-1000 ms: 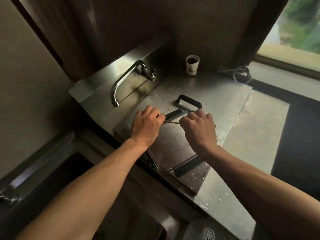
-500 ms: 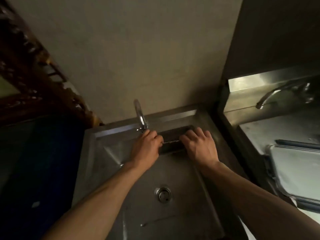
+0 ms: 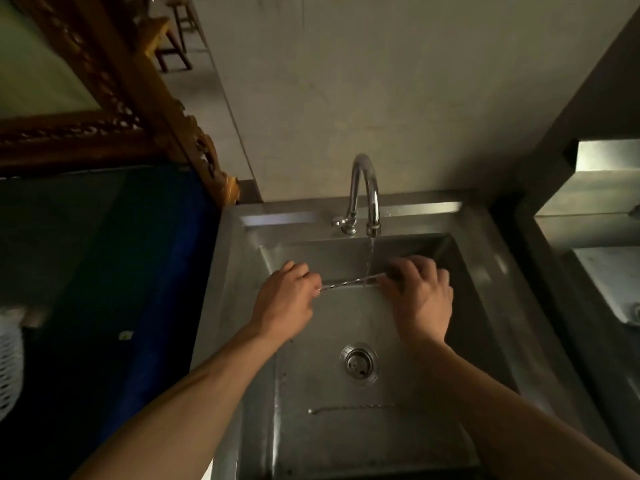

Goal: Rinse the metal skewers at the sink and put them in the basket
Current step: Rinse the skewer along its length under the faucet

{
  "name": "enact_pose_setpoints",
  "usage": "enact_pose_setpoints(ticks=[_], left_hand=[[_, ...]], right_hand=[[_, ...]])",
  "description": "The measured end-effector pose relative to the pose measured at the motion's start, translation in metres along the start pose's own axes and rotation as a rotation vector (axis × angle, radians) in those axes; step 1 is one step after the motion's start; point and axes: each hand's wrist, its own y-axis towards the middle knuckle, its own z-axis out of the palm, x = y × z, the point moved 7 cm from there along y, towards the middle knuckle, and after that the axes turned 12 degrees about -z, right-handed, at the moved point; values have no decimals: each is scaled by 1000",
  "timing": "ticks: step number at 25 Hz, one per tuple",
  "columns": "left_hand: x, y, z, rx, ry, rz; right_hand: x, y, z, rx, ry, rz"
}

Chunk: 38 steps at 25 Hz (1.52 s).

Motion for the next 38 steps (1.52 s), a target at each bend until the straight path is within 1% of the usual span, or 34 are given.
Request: enact_pose_setpoints(ticks=[1,2,3,4,5,7,9,12,20,24,27,30,32,35,38], left_hand=[[5,-1,6,6,-9,-13],[9,-1,14,12,-16,-27],[12,-2,21,18,-20,-40],[15,-3,28,26,-21,-51],[19,-5,35,31,-20,-60],[26,-7,45,36,-22,-70],[35,-6,49,26,-18,-84],[46,0,50,19,-1,-95],[54,11,46,-28,24,-83],[53,15,41,-41,30,-77],[53,16,38,-49,43,-92],[52,16,38,-44,54,-83],[51,15,37,-51,64,-72],[46,16,37,-66,77,-55],[44,18,38,-72,83,-56]], right_hand=[[-14,-4,11,32,172,182],[-24,-9,27,70,405,360],[-28,-14,42,89,654,516],[-29,-19,54,72,837,635],[-30,-22,62,40,935,717],[-32,-25,77,-19,1048,829],[-32,-25,93,-20,1161,903],[-26,-17,108,32,1299,920],[-24,2,114,56,1329,916],[-21,11,113,51,1310,907],[-23,13,114,32,1222,924],[-23,15,114,85,1137,884],[-21,16,116,112,1171,879],[-26,16,115,73,1173,911],[-22,21,114,127,1191,836]])
